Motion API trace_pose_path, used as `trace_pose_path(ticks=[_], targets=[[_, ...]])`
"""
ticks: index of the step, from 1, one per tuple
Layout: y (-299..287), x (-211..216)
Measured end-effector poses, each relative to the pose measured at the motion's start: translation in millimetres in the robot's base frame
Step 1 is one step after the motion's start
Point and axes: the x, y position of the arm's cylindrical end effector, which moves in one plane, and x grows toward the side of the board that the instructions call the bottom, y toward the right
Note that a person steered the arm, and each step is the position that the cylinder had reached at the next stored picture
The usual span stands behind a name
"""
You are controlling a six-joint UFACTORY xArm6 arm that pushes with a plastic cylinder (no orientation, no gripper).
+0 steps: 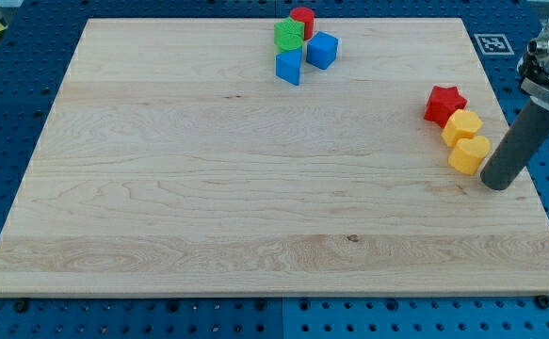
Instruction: Push the yellow heart vertically below the blue cube
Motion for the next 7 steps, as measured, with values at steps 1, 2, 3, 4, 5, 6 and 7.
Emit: trace_pose_path(ticks=[1,2,3,4,5,6,7], targets=[[22,0],[32,0],[32,-5],[22,-13],[-2,-20],[-30,-41],[-59,-61]])
